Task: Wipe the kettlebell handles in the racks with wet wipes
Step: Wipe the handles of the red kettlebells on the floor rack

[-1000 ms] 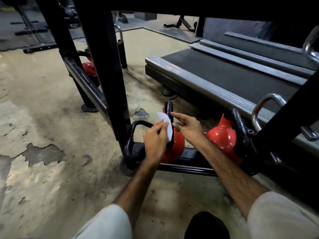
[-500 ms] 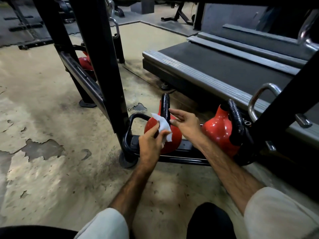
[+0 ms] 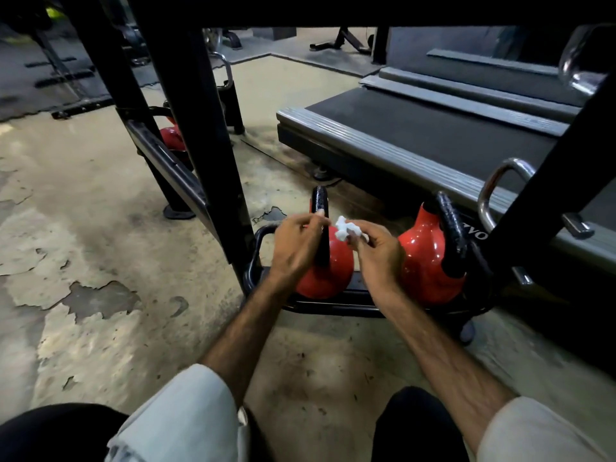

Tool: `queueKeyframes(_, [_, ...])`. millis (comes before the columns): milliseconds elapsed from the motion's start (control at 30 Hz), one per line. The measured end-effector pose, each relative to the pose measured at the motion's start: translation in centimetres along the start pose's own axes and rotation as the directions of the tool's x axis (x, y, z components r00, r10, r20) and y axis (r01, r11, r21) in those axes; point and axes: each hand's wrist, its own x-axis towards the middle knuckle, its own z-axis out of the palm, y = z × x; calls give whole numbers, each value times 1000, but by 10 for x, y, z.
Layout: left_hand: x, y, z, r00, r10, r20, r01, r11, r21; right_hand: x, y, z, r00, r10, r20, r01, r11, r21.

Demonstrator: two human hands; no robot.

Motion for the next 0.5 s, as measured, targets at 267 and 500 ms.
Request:
queueKeyframes(267, [62,0,-25,867,64,495,-374,740,559,-27,27,27,998,-70,-1,70,989,-131])
queueKeyframes(500, [68,2,-28,878,116,465,-348,821,453,-16,22,31,967,-249,55,255,948,-192])
